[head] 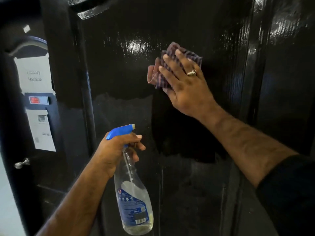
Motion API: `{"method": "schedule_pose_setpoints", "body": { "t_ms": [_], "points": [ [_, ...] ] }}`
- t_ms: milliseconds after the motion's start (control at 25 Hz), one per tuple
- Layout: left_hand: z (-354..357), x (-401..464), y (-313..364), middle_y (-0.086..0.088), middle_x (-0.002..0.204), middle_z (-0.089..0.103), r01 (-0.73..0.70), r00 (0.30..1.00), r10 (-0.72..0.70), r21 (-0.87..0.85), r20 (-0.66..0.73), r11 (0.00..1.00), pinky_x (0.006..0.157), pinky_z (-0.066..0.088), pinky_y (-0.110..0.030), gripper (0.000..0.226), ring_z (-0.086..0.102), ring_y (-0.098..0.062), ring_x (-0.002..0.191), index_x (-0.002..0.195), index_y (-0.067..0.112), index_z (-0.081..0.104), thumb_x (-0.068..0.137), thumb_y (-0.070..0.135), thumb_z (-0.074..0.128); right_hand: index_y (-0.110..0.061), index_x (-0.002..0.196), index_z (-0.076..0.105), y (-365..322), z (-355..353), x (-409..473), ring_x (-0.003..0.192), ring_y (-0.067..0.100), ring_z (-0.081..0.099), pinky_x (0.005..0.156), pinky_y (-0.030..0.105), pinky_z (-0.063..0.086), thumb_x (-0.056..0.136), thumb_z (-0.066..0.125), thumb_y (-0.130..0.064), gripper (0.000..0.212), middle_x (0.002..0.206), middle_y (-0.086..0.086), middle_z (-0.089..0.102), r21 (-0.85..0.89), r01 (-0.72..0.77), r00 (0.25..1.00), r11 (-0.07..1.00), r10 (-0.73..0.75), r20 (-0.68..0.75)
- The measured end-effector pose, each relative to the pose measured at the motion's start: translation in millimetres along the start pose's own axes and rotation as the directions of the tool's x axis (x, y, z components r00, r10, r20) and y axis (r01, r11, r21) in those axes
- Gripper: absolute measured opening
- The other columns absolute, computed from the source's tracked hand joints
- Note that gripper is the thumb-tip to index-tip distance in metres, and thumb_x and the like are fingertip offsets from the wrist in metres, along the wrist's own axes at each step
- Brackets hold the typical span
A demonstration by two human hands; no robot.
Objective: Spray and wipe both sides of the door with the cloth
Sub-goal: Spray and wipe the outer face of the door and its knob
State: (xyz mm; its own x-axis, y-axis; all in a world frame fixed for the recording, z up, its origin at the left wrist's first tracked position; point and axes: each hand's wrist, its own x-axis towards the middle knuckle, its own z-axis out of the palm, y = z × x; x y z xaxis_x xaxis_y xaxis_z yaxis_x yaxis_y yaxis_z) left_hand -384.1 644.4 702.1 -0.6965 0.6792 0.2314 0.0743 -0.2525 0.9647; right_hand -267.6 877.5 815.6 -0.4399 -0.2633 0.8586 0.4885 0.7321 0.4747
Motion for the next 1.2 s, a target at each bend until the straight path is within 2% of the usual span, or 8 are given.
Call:
{"method": "schedule_pose_setpoints", "body": {
  "t_ms": [120, 280, 440, 560, 840, 960, 1080, 1200],
  "points": [
    [-19.9, 3.7, -6.9, -0.026, 0.088, 0.074, 0.004, 1.0, -0.004, -0.027, -0.007, 1.0, 0.066, 0.052, -0.04, 0.019, 0.06, -0.026, 0.047, 0.092, 0.004, 0.069, 0.079, 0.014, 0.08, -0.017, 0.167, 0.038, -52.4, 20.5, -44.6, 0.166, 0.039, 0.01, 0.131, 0.061, 0.016, 0.109, 0.05, -0.039, 0.063, 0.178, 0.012, 0.021, 0.077, 0.132, 0.987, 0.988, -0.138, 0.078],
    [-45.7, 10.2, -9.5, -0.028, 0.087, 0.074, -0.001, 1.0, 0.001, -0.007, 0.019, 1.0, 0.064, 0.052, -0.038, 0.013, 0.059, -0.027, 0.046, 0.083, 0.008, 0.069, 0.078, 0.01, 0.081, -0.024, 0.169, 0.03, -88.6, 33.7, -111.6, 0.167, 0.029, -0.001, 0.135, 0.053, 0.004, 0.103, 0.057, -0.032, 0.072, 0.18, 0.004, 0.013, 0.171, 0.588, 0.724, 0.791, -0.608, 0.326],
    [-69.3, 26.1, -9.6, -0.026, 0.079, 0.074, -0.02, 1.0, 0.02, 0.036, 0.022, 0.999, 0.059, 0.051, -0.034, 0.01, 0.058, -0.027, 0.045, 0.08, 0.006, 0.068, 0.082, 0.002, 0.076, -0.016, 0.164, 0.043, -63.7, 34.0, -9.4, 0.163, 0.038, 0.023, 0.129, 0.058, 0.024, 0.107, 0.057, -0.028, 0.061, 0.174, 0.011, 0.032, 0.014, 0.246, 0.969, 0.969, -0.246, -0.003],
    [-87.2, 35.4, -13.7, -0.02, 0.06, 0.062, -0.027, 1.0, 0.027, 0.068, 0.01, 0.997, 0.054, 0.05, -0.031, 0.022, 0.056, -0.027, 0.04, 0.064, 0.006, 0.066, 0.084, 0.001, 0.073, -0.019, 0.165, 0.041, -78.8, 29.2, 23.6, 0.164, 0.039, 0.018, 0.131, 0.057, 0.018, 0.108, 0.053, -0.038, 0.061, 0.177, 0.01, 0.026, -0.006, -0.088, 0.996, 0.996, 0.088, -0.023],
    [-144.4, 56.6, -5.9, -0.027, 0.073, 0.068, -0.09, 0.99, 0.086, 0.029, 0.111, 0.996, 0.049, 0.05, -0.032, 0.008, 0.055, -0.031, 0.043, 0.091, 0.0, 0.073, 0.083, 0.002, 0.076, -0.023, 0.166, 0.039, -147.9, 56.7, -57.7, 0.167, 0.028, 0.013, 0.133, 0.051, 0.019, 0.103, 0.061, -0.026, 0.067, 0.178, 0.003, 0.023, 0.13, 0.597, 0.743, 0.791, -0.607, 0.282],
    [-162.7, 70.8, -3.6, -0.028, 0.075, 0.069, -0.102, 0.986, 0.096, 0.04, 0.135, 0.994, 0.05, 0.051, -0.033, 0.015, 0.055, -0.031, 0.043, 0.096, -0.003, 0.073, 0.084, 0.004, 0.077, -0.017, 0.164, 0.044, -127.5, 53.4, 12.5, 0.163, 0.036, 0.024, 0.127, 0.059, 0.029, 0.11, 0.057, -0.031, 0.058, 0.174, 0.009, 0.032, 0.011, 0.284, 0.956, 0.959, -0.284, 0.067],
    [-177.8, 83.1, -3.6, -0.027, 0.077, 0.07, -0.089, 0.987, 0.085, 0.026, 0.133, 0.996, 0.056, 0.051, -0.036, 0.008, 0.057, -0.031, 0.045, 0.086, -0.001, 0.072, 0.084, 0.006, 0.077, -0.019, 0.164, 0.045, -150.8, 57.2, 51.3, 0.163, 0.04, 0.022, 0.128, 0.06, 0.024, 0.111, 0.054, -0.04, 0.057, 0.175, 0.011, 0.03, -0.03, -0.129, 0.991, 0.991, 0.128, -0.03],
    [-198.8, 92.8, -6.2, -0.028, 0.076, 0.069, -0.089, 0.987, 0.088, 0.002, 0.132, 0.996, 0.057, 0.051, -0.037, 0.012, 0.057, -0.032, 0.045, 0.085, -0.005, 0.071, 0.084, 0.005, 0.076, -0.019, 0.166, 0.04, -203.8, 80.1, -3.8, 0.165, 0.039, 0.015, 0.129, 0.062, 0.023, 0.109, 0.058, -0.033, 0.062, 0.177, 0.01, 0.025, 0.058, 0.202, 0.967, 0.978, -0.208, 0.145]
  ]
}}
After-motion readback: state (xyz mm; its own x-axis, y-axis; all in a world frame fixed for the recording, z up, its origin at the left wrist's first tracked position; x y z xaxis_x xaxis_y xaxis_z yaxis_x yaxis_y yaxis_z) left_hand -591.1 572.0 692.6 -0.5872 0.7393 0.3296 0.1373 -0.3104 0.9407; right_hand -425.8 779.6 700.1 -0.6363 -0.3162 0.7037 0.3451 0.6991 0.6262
